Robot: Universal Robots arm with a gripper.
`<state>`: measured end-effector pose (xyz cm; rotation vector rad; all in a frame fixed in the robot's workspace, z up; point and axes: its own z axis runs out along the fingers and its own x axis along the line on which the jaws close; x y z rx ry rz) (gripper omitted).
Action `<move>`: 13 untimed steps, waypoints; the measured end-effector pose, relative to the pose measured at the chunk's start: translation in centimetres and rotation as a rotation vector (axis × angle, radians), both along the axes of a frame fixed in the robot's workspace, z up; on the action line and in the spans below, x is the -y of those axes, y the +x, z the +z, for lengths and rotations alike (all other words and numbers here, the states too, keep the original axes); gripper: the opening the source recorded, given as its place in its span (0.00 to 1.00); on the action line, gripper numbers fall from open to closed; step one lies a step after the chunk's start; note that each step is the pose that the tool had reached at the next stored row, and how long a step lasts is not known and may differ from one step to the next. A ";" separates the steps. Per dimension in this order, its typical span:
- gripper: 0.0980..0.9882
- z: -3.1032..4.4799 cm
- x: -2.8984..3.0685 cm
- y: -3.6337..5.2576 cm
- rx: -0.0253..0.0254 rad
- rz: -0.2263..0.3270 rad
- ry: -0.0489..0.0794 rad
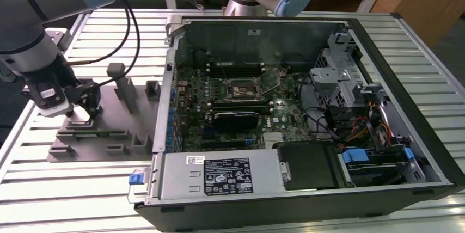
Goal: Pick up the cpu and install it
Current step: 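Pick up the cpu and move it towards the insertion slot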
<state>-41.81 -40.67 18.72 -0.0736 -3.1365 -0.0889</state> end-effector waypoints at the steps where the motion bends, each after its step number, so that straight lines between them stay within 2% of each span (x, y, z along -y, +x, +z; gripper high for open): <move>1: 0.50 0.11 0.00 0.00 0.0000 0.000 0.000; 13: 0.50 1.70 0.00 0.00 0.0000 0.000 0.000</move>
